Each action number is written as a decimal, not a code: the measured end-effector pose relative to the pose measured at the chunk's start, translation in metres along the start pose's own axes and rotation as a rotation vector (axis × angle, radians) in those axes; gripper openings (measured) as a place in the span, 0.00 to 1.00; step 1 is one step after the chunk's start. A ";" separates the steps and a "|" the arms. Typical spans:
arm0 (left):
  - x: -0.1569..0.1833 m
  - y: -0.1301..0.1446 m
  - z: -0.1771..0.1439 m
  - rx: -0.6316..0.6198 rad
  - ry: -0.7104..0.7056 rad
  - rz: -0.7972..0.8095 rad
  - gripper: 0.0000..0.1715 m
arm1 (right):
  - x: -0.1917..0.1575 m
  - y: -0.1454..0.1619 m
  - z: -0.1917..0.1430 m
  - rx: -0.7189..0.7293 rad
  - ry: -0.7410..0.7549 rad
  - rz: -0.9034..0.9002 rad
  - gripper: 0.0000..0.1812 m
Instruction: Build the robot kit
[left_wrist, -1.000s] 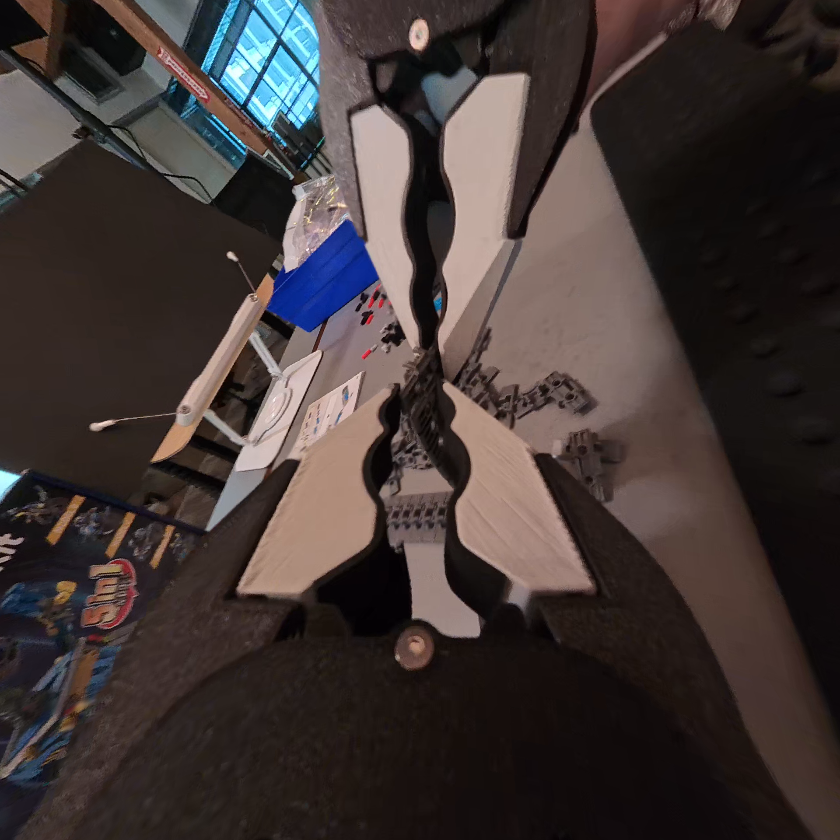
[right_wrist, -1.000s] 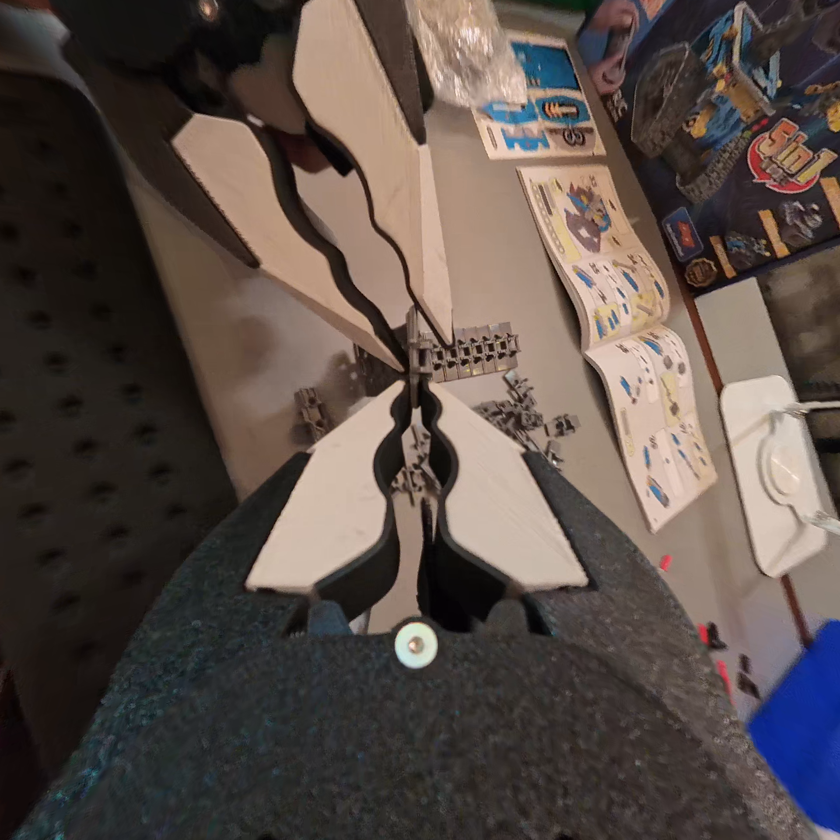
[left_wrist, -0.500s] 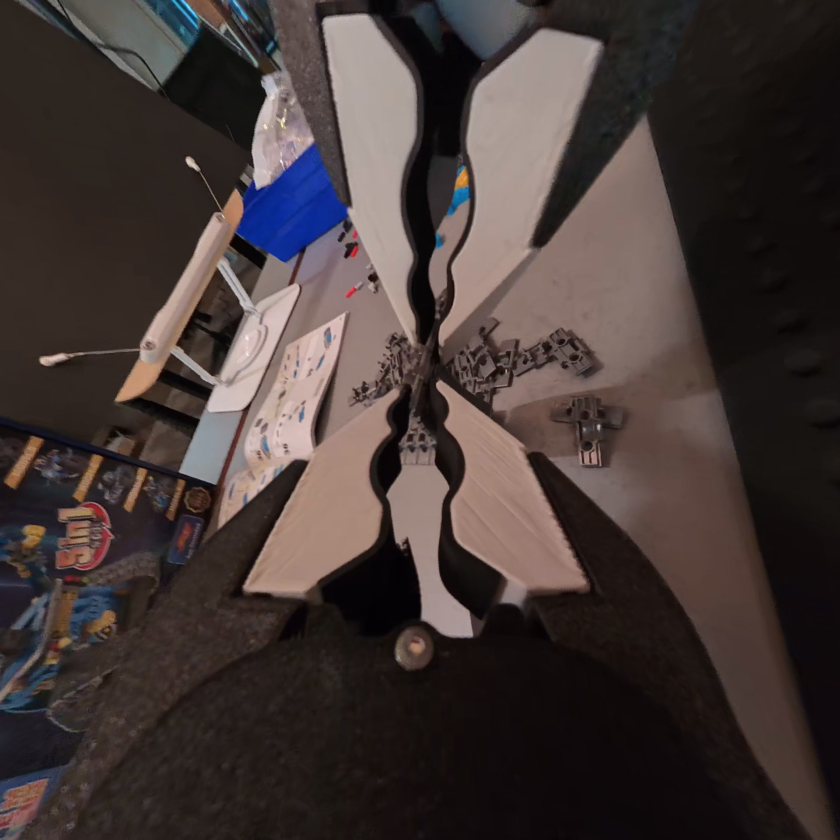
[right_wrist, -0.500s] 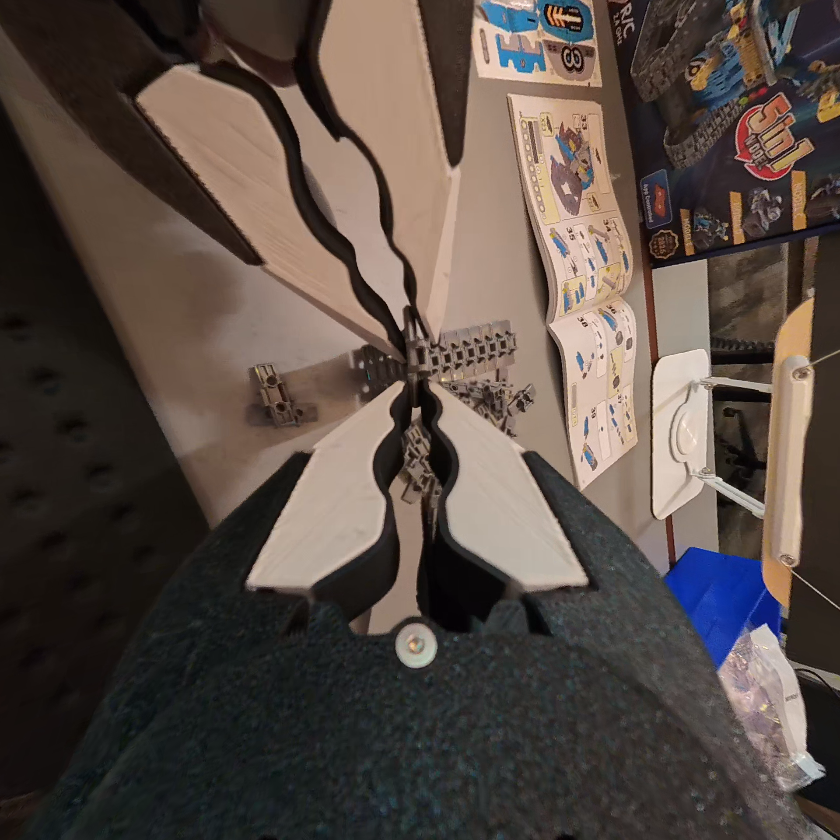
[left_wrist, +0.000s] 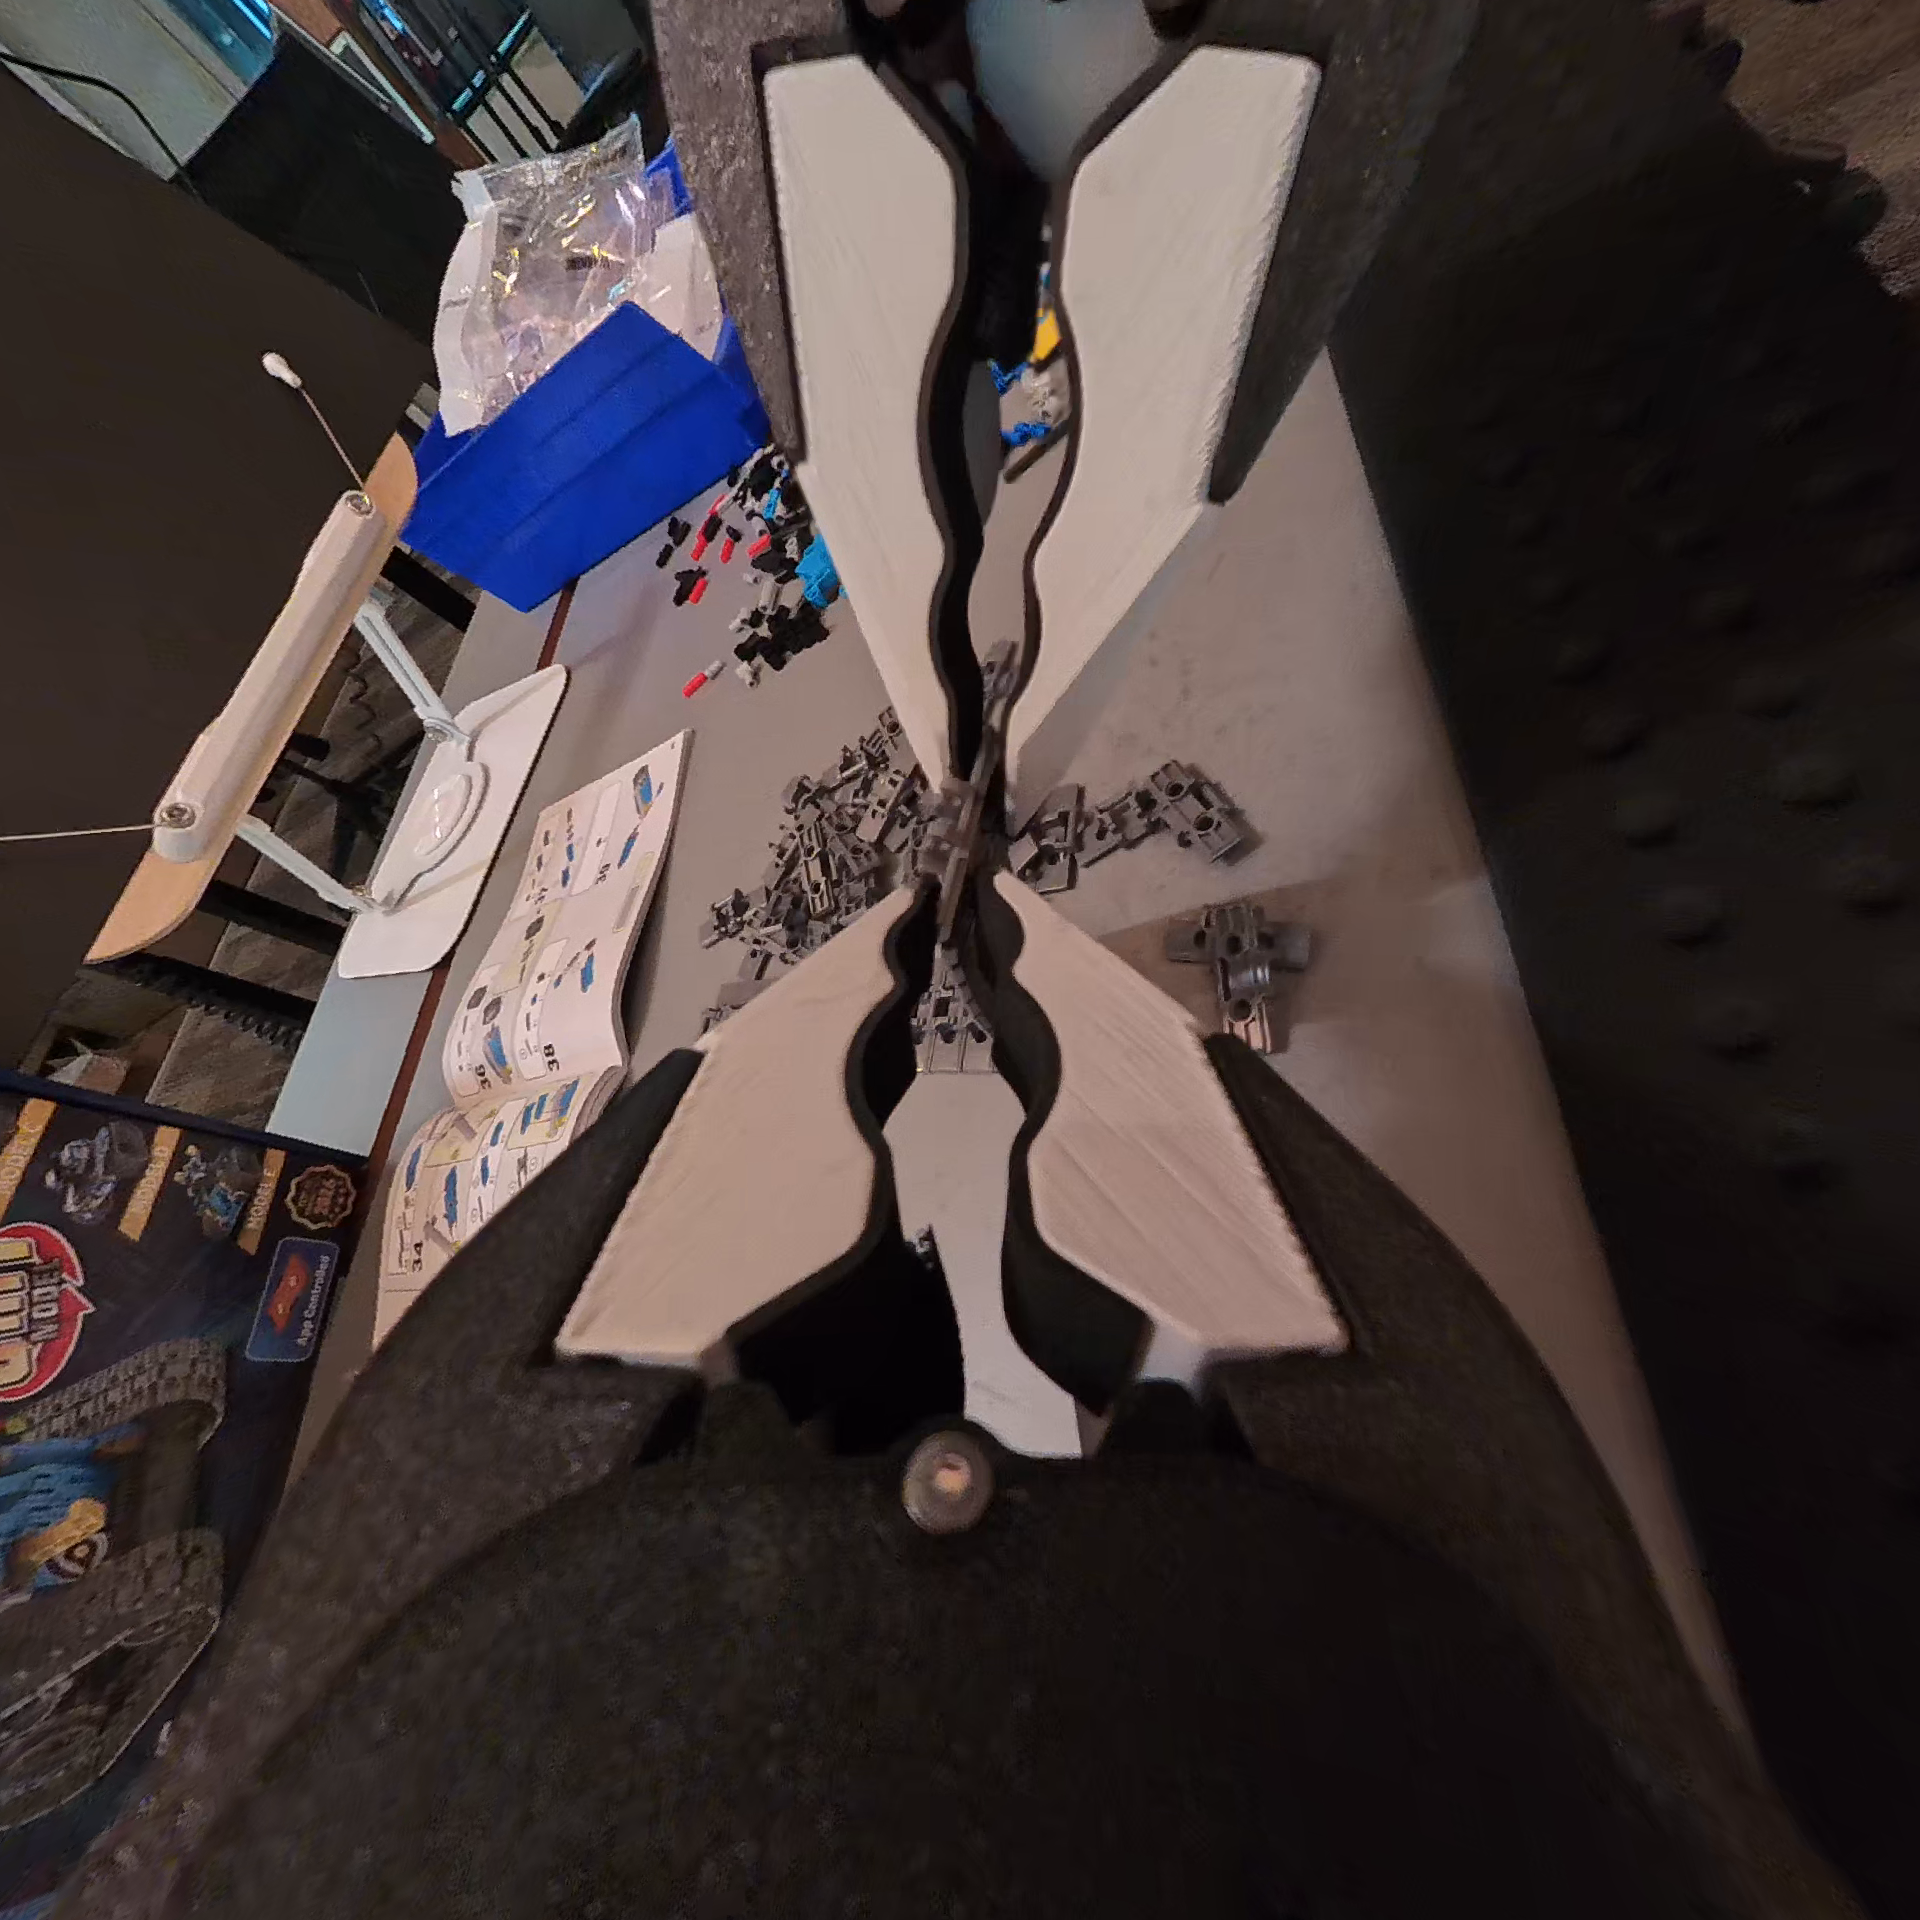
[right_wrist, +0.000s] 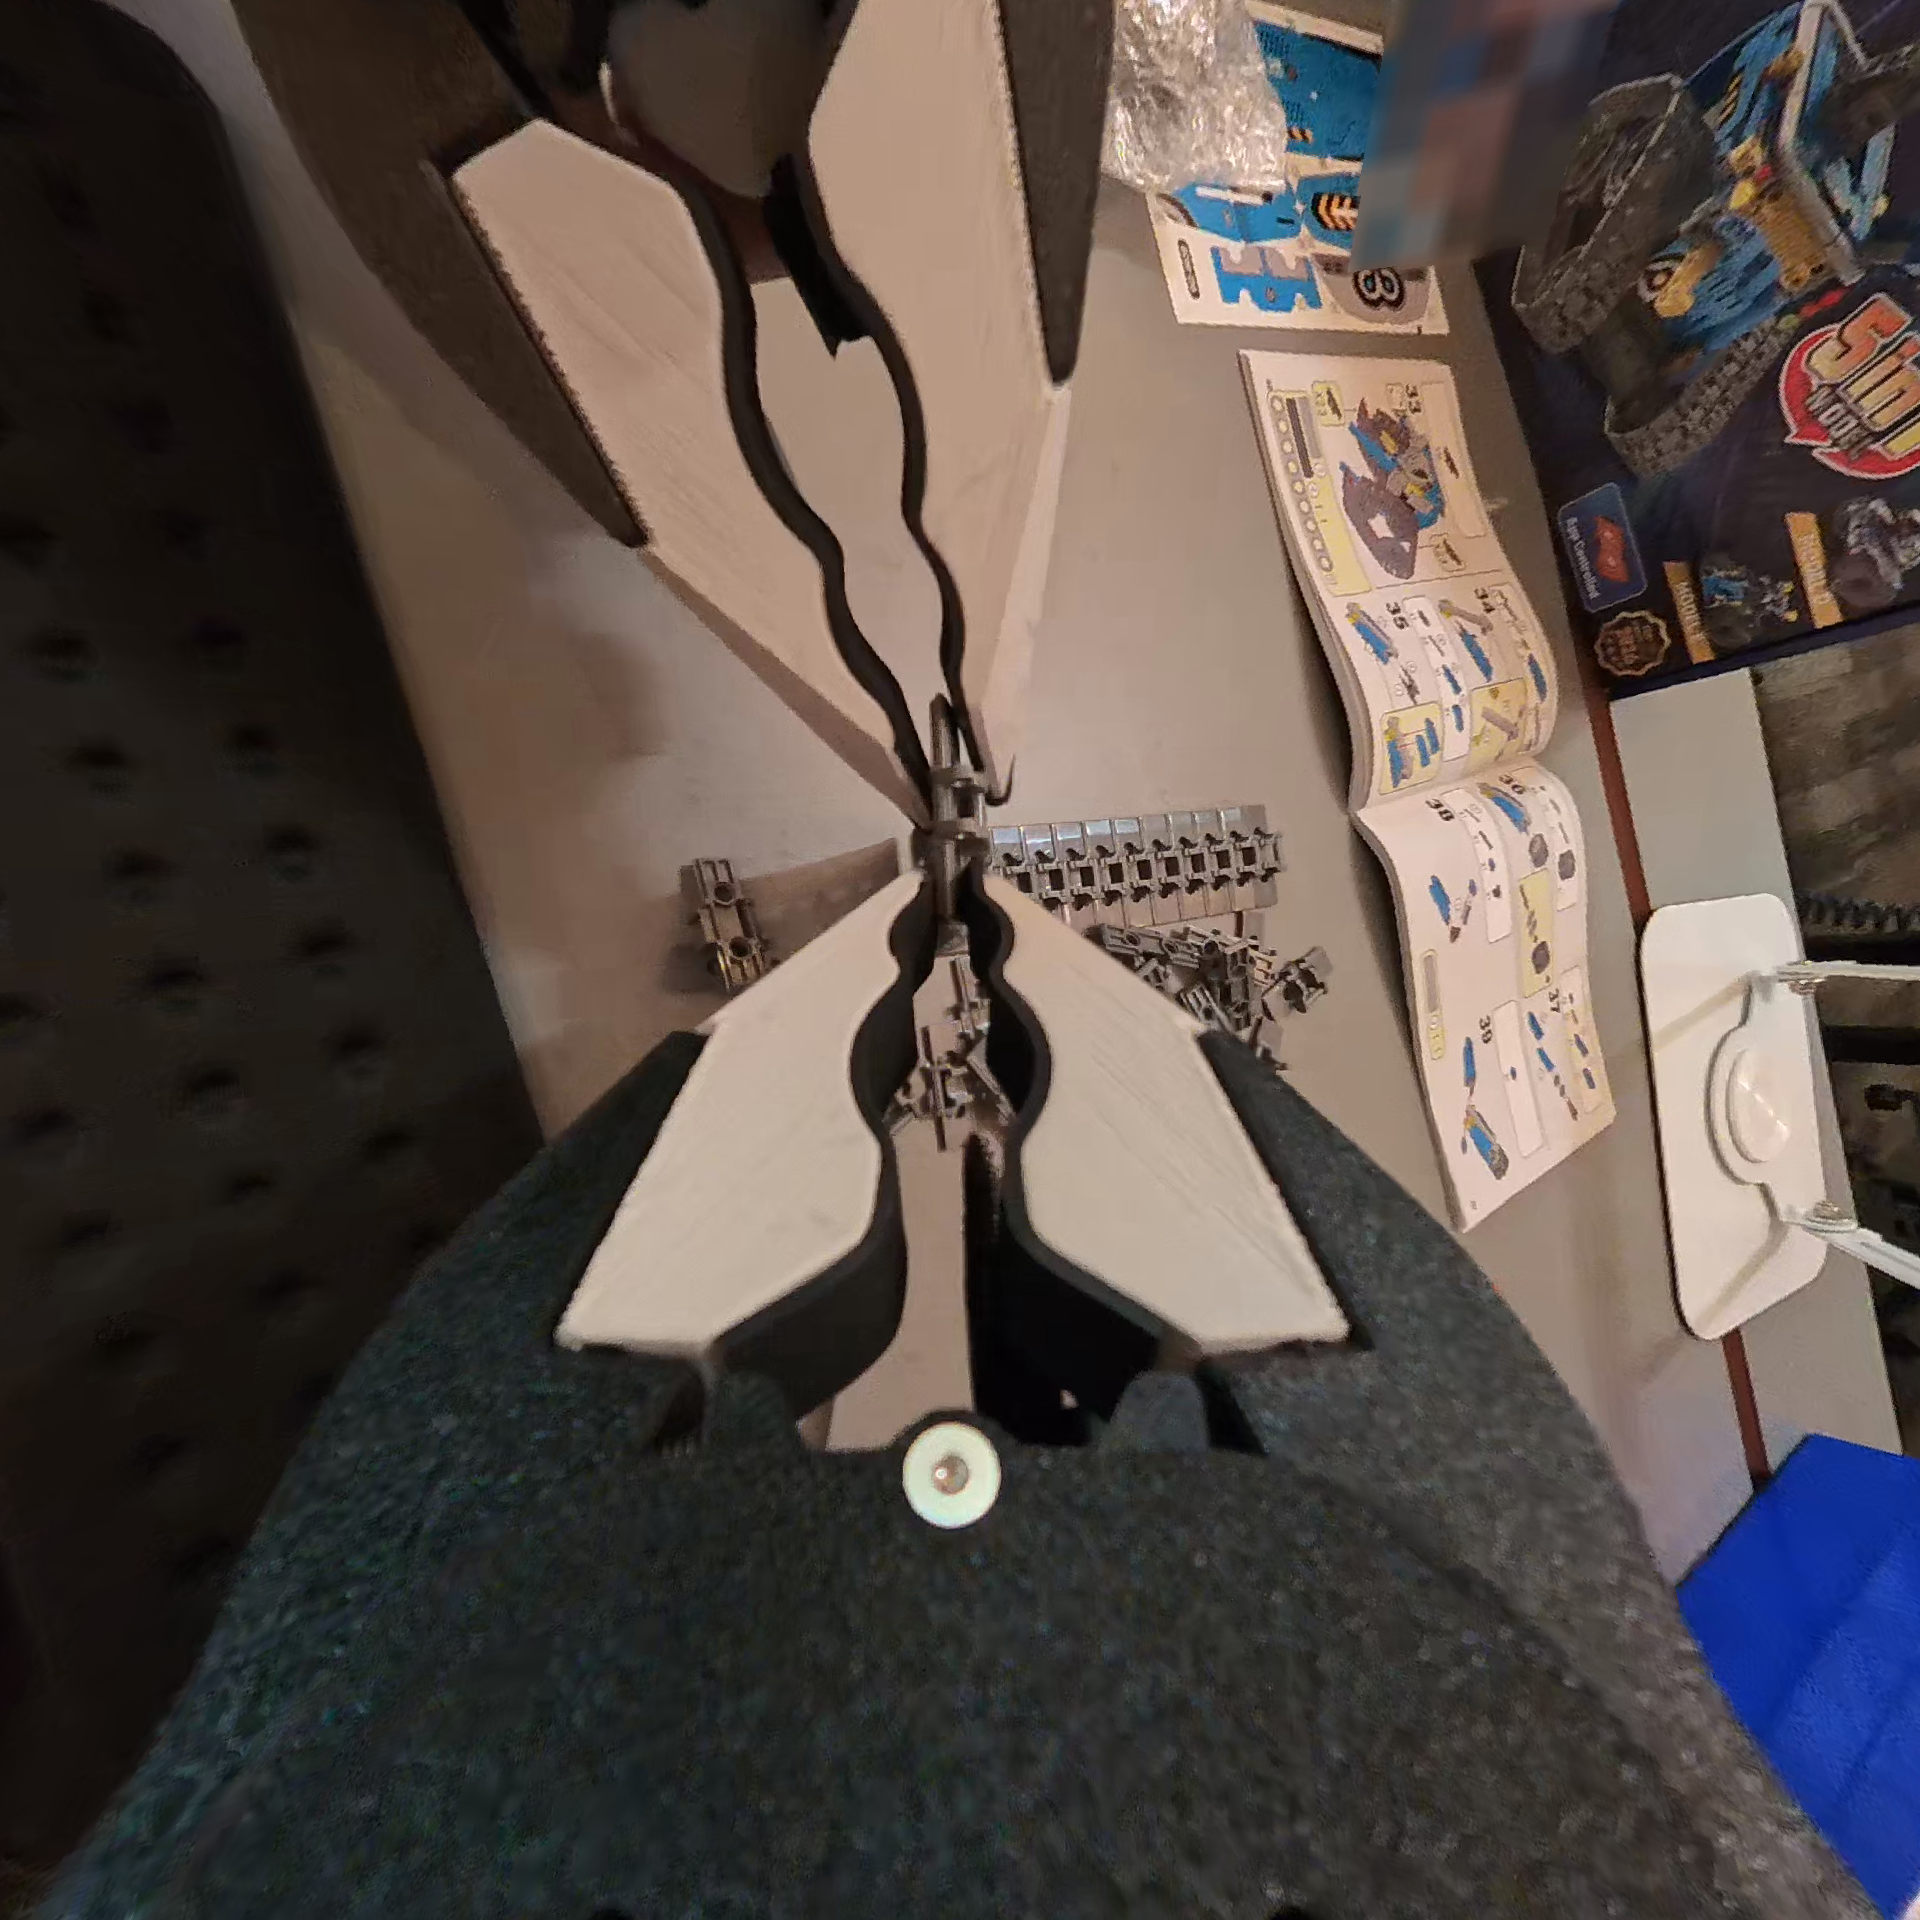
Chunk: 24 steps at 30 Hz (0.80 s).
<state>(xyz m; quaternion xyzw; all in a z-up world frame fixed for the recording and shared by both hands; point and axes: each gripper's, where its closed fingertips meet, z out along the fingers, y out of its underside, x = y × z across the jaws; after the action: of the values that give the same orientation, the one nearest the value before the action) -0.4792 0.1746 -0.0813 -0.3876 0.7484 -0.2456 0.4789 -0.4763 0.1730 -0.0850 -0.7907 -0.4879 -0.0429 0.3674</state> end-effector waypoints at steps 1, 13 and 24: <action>0.000 -0.001 0.000 0.003 0.000 0.002 0.04 | 0.000 0.000 -0.001 0.001 0.010 -0.011 0.03; 0.000 0.004 -0.002 -0.054 -0.028 0.074 0.05 | 0.001 -0.001 0.002 -0.094 0.009 -0.049 0.02; -0.007 -0.001 -0.007 -0.116 -0.016 0.143 0.04 | 0.006 -0.006 -0.004 -0.099 -0.184 -0.065 0.02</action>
<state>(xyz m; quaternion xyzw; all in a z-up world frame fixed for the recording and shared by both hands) -0.4837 0.1796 -0.0744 -0.3621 0.7833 -0.1642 0.4778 -0.4767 0.1763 -0.0768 -0.7922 -0.5422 -0.0061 0.2799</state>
